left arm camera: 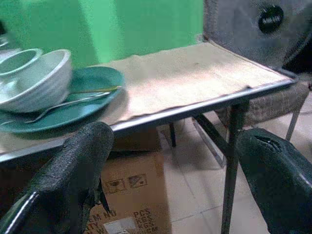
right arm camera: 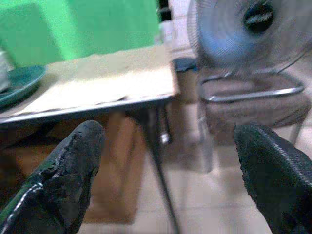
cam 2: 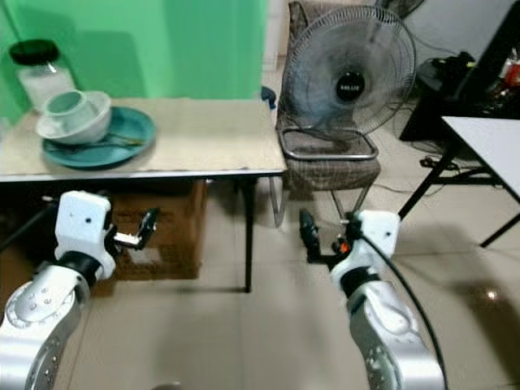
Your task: Setting the table
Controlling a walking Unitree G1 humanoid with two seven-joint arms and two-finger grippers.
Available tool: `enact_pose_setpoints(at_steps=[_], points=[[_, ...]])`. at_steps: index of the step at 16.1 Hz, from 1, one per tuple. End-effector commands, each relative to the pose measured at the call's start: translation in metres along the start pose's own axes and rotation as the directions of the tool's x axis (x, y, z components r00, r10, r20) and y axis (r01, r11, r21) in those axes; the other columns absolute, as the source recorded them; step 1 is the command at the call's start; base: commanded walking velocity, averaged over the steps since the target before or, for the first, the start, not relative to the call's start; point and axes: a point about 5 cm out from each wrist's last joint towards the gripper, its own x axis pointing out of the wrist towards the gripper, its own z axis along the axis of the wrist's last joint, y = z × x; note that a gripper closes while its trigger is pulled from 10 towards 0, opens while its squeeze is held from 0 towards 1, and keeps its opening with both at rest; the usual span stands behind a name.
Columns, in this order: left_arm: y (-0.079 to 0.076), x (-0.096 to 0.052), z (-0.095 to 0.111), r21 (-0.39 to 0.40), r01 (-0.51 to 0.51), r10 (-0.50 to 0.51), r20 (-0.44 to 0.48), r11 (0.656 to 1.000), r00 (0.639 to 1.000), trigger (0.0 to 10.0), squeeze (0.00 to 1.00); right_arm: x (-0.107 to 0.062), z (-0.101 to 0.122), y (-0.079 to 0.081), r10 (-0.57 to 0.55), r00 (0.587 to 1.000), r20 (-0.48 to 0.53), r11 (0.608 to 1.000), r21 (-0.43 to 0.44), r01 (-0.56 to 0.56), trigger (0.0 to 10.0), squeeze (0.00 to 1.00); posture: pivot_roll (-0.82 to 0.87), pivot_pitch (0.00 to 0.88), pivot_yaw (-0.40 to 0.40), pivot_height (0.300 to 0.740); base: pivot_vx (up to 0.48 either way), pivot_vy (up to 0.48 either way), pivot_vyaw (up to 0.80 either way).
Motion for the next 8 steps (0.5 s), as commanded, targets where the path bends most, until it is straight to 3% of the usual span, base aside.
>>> enact_pose_setpoints(at_steps=[1, 2, 5, 8], points=[[0.0027, 0.003, 0.0064, -0.021, -0.018, 0.018, 0.004, 1.0, 1.0, 10.0, 0.0, -0.0009, 0.0017, 0.0048, 0.037, 0.999, -0.004, 0.999, 0.012, -0.037, 10.0, 0.0, 0.09, 0.0, -0.049, 0.74, 0.0, 0.0, 0.0], [0.0027, 0.003, 0.0064, -0.021, -0.018, 0.018, 0.004, 1.0, 1.0, 10.0, 0.0, -0.0009, 0.0017, 0.0048, 0.037, 0.999, -0.004, 0.999, 0.012, -0.037, 10.0, 0.0, 0.09, 0.0, -0.049, 0.74, 0.0, 0.0, 0.0], [0.0053, 0.0059, 0.0119, 0.01, -0.013, 0.012, 0.041, 1.0, 0.999, 10.0, 0.0, 0.0014, 0.0017, 0.0095, 0.068, 0.998, -0.006, 0.997, -0.018, -0.068, 10.0, 0.0, 0.09, 0.0, -0.045, 0.74, 0.0, 0.0, 0.8], [0.0061, 0.0063, 0.0142, 0.007, -0.008, 0.008, 0.049, 1.0, 0.999, 10.0, 0.0, 0.0023, 0.001, 0.0101, 0.076, 0.997, -0.008, 0.997, 0.001, -0.076, 10.0, 0.0, 0.1, 0.0, -0.049, 0.74, 0.305, 0.0, 0.8]])
